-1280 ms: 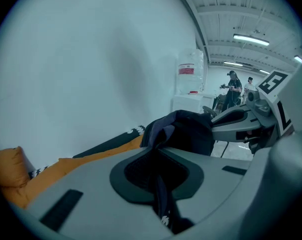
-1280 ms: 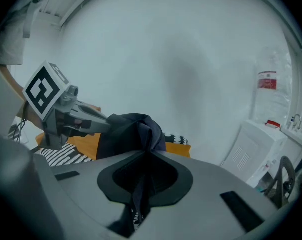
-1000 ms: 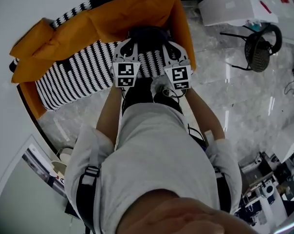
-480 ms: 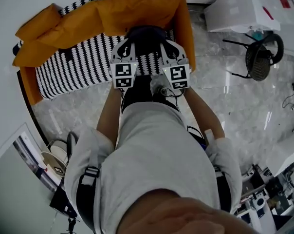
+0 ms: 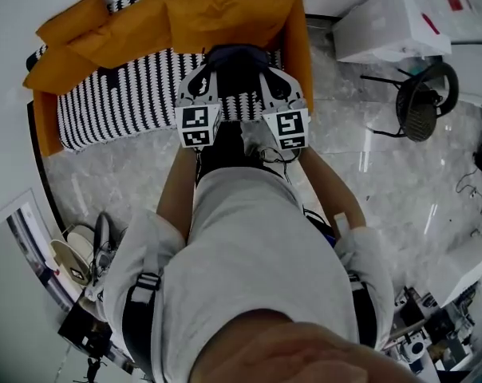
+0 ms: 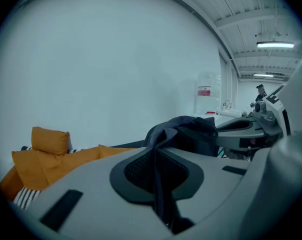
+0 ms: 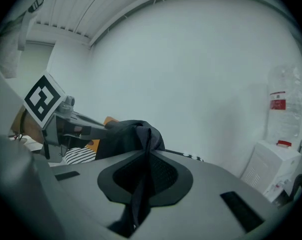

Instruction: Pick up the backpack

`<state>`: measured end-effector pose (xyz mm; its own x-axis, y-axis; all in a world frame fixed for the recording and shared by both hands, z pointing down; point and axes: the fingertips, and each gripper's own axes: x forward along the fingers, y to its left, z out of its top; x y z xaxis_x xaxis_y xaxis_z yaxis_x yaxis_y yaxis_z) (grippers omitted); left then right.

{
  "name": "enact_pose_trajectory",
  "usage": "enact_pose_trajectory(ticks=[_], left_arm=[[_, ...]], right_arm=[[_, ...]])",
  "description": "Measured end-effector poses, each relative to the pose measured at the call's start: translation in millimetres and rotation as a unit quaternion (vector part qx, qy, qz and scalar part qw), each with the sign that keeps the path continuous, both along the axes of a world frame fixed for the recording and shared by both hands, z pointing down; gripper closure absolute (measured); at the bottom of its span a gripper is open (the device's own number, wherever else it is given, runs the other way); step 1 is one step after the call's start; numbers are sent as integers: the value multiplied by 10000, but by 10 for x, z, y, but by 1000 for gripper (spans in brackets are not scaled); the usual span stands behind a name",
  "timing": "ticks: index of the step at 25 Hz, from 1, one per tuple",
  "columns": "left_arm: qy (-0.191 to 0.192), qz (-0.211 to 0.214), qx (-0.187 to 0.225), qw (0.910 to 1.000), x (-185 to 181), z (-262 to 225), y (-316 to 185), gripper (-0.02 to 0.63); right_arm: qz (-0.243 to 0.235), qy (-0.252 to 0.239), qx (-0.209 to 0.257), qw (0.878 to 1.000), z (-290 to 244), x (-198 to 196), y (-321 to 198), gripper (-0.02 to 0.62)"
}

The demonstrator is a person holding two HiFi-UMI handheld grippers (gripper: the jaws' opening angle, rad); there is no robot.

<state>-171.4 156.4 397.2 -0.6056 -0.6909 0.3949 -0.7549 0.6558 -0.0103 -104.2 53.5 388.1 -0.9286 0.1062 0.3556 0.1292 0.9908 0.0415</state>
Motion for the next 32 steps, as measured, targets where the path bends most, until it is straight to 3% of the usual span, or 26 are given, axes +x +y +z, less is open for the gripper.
enact_pose_trajectory(ticks=[18, 26, 32], left_arm=[[-153, -439, 310, 9984, 1346, -487, 427, 578], [-142, -597, 407, 9973, 1793, -601, 678, 578], [-306, -631, 542, 9961, 1935, -697, 767, 578]], right_arm=[[-373, -462, -249, 9979, -468, 1210, 314, 543], [-523, -498, -314, 9969, -519, 1646, 539, 543], [-483, -655, -420, 9958, -629, 1748, 627, 543]])
